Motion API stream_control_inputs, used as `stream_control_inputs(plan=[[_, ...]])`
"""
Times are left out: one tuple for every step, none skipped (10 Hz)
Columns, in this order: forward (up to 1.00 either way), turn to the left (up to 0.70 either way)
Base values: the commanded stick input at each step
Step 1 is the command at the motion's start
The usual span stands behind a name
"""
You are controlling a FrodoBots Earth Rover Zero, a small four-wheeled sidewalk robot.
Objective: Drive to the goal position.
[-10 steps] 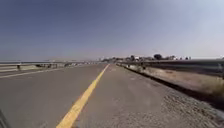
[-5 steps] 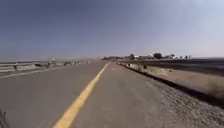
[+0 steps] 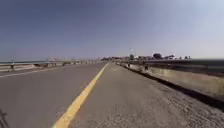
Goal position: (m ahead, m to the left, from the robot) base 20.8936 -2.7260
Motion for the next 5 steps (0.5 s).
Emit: stream_control_inputs(plan=[[0.50, 0.00], [0.50, 0.00], [0.50, 0.00], [0.50, 0.00], [0.50, 0.00]])
